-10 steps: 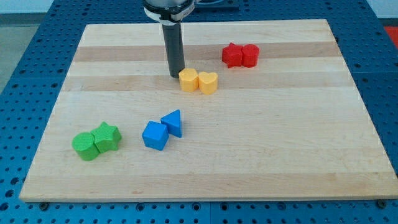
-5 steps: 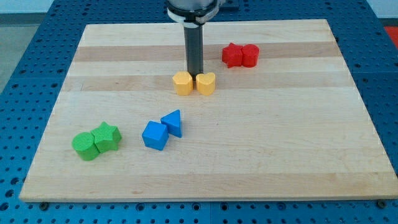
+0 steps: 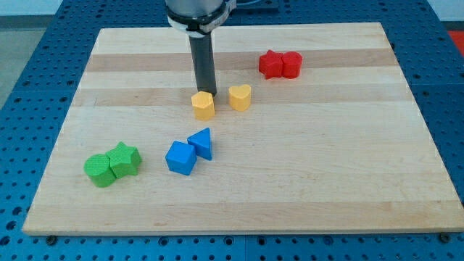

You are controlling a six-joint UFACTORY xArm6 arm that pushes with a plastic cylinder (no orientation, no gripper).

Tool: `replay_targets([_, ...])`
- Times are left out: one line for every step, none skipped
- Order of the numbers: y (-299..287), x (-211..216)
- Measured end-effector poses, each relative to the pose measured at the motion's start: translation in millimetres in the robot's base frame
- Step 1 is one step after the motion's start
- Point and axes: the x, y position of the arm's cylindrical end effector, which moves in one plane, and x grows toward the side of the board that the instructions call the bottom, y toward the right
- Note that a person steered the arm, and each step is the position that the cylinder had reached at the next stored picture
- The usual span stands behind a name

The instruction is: Push the yellow hexagon into the blue blocks

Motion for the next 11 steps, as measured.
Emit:
replay_targets([0, 28])
replay_targets([1, 58])
replay_targets([5, 85])
replay_targets([16, 107])
replay_targets([23, 109])
replay_targets([17, 94])
replay_targets([-6, 73])
replay_targets([-59, 72])
replay_targets([-113, 72])
replay_targets([-158, 80])
replay_targets([-185, 109])
